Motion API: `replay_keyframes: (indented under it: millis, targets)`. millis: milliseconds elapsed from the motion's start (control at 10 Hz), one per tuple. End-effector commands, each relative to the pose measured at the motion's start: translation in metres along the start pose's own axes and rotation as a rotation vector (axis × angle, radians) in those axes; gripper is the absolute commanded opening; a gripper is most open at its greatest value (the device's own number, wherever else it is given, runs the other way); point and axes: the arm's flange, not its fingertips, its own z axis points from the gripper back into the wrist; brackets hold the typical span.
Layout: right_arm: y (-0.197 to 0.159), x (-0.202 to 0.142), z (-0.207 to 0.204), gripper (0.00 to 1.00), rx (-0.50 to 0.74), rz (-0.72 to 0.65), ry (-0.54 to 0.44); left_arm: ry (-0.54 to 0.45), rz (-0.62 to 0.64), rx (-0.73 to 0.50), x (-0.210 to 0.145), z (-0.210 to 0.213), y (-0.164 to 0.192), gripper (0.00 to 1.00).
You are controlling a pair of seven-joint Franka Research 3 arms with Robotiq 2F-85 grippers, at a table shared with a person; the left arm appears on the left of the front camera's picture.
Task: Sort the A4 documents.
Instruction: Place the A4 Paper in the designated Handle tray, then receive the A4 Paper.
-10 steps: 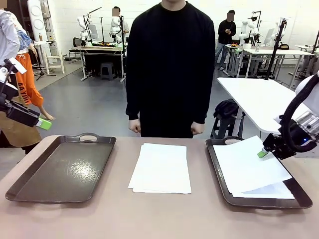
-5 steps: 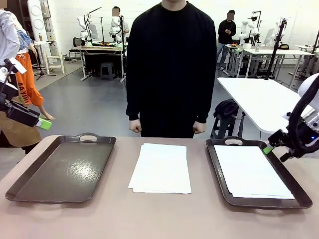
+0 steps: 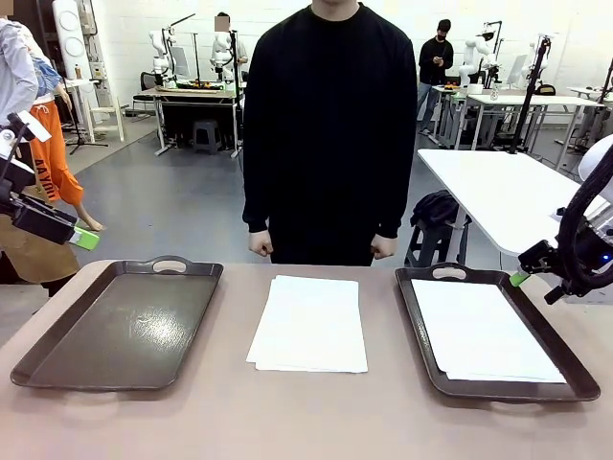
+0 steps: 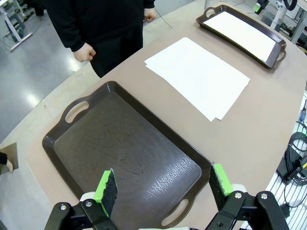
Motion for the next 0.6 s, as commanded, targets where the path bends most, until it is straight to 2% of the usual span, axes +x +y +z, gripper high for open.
replay_keyframes:
  millis: [0,500]
  targets:
    - [-0.0001,-0.0006,-0.0007,1.00,0.003,0.007,0.005,-0.011,-0.014,-0.003,-0.0014,-0.0005,0.0020,1.00]
    - [-0.0001,-0.0006,-0.0007,1.00,0.003,0.007,0.005,-0.011,-0.014,-0.003,-0.0014,-0.0005,0.0020,1.00]
